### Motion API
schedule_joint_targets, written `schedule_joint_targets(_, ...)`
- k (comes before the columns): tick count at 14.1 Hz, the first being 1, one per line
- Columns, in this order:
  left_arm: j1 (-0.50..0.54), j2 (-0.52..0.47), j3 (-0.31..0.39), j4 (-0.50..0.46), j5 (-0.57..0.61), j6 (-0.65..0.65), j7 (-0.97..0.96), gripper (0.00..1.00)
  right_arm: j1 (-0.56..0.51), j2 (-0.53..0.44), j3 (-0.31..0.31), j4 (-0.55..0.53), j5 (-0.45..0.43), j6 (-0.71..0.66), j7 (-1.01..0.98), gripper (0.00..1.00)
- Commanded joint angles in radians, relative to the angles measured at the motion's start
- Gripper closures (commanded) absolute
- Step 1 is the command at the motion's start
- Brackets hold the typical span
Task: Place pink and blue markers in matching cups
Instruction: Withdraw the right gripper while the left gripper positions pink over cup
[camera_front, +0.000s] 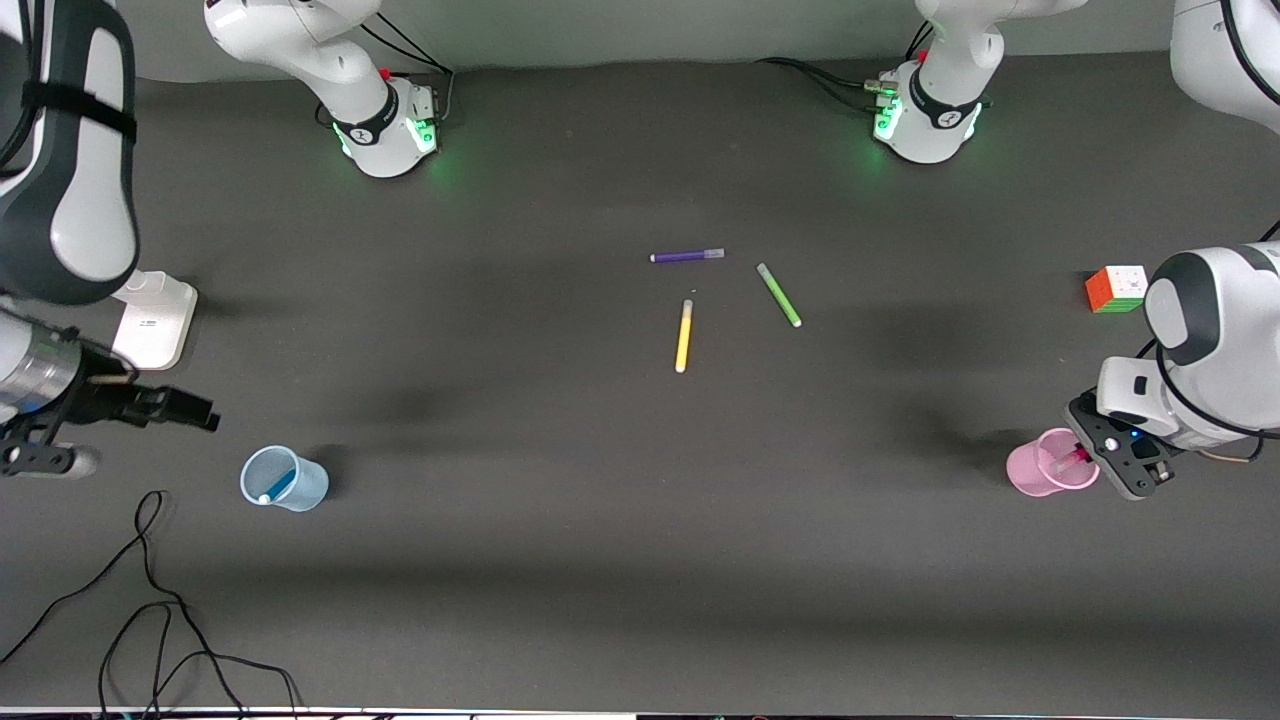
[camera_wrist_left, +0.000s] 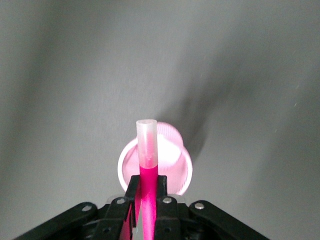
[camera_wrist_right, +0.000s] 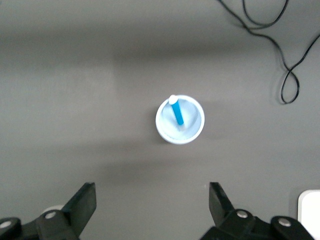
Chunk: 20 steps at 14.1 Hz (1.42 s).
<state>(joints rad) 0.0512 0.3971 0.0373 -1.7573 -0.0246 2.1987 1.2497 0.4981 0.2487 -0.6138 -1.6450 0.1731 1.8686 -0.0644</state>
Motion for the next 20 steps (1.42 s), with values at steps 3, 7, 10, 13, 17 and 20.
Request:
schedule_joint_targets(3, 0.013, 0.020, 0.001, 0.008, -0.003, -0.098, 0.044, 1.00, 0.108, -0.308, -0.007, -0.295, -0.159, 0.064, 0.087, 0.00)
schedule_joint_targets(7, -0.010, 0.022, 0.000, 0.058, 0.305, -0.230, -0.268, 1.00, 0.108, -0.414, 0.022, -0.365, -0.204, 0.060, 0.154, 0.00)
schedule_joint_targets(10, -0.062, 0.042, 0.000, 0.059, 0.478, -0.255, -0.516, 1.00, 0.102, -0.414, 0.013, -0.340, -0.211, 0.055, 0.176, 0.00)
schedule_joint_targets(13, -0.071, 0.086, 0.000, 0.096, 0.540, -0.251, -0.628, 1.00, 0.102, -0.414, 0.013, -0.328, -0.215, 0.052, 0.199, 0.00)
schedule_joint_targets(17, -0.083, 0.137, -0.003, 0.118, 0.647, -0.247, -0.696, 1.00, 0.105, -0.388, 0.023, -0.299, -0.233, 0.053, 0.313, 0.00)
schedule_joint_targets(20, -0.096, 0.164, -0.004, 0.114, 0.647, -0.248, -0.690, 1.00, 0.068, -0.385, 0.046, -0.294, -0.231, 0.053, 0.327, 0.00)
